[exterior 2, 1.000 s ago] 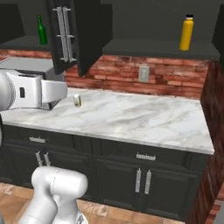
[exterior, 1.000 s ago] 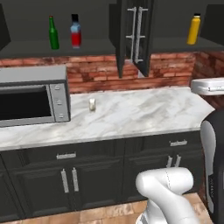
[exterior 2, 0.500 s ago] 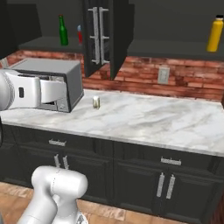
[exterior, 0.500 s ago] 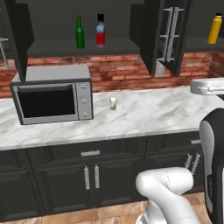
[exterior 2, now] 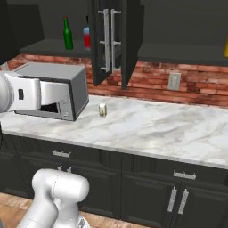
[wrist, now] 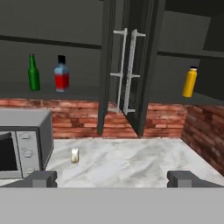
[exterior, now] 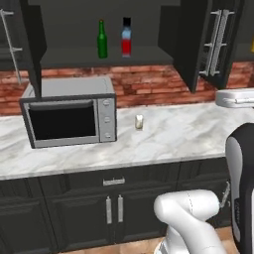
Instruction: Sort all alcoholic drinks to one cabinet, and non-alcoholic drinks to the other.
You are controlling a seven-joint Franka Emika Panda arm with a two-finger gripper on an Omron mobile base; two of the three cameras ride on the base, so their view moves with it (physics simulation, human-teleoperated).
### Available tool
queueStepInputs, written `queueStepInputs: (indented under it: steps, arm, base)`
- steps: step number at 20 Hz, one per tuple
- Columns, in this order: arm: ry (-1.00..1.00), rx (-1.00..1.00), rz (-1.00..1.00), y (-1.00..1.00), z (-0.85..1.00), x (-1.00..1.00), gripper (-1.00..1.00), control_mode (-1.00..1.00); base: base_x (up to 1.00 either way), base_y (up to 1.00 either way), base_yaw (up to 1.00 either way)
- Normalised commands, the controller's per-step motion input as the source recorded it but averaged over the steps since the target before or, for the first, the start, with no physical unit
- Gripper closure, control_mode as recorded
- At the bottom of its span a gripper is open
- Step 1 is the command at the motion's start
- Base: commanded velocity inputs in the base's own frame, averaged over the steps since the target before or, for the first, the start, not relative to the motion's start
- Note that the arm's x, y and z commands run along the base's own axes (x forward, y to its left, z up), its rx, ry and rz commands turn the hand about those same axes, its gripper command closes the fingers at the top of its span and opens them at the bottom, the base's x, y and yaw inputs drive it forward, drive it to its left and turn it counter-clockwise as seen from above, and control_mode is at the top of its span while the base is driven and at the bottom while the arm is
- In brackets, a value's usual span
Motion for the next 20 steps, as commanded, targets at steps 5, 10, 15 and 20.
queueStepInputs:
  steps: [5,10,15,20]
  arm:
    - [0.00,0.00,0.00,0.00,0.00,0.00,-1.00,1.00]
    - [0.00,0.00,0.00,0.00,0.00,0.00,-1.00,1.00]
    - [0.00,0.00,0.00,0.00,0.00,0.00,-1.00,1.00]
    - [0.00,0.00,0.00,0.00,0.00,0.00,-1.00,1.00]
  base:
    - [0.53,0.16,0.00]
    - [0.38,0.37,0.00]
    - [0.35,0.42,0.00]
    - [0.37,0.32,0.00]
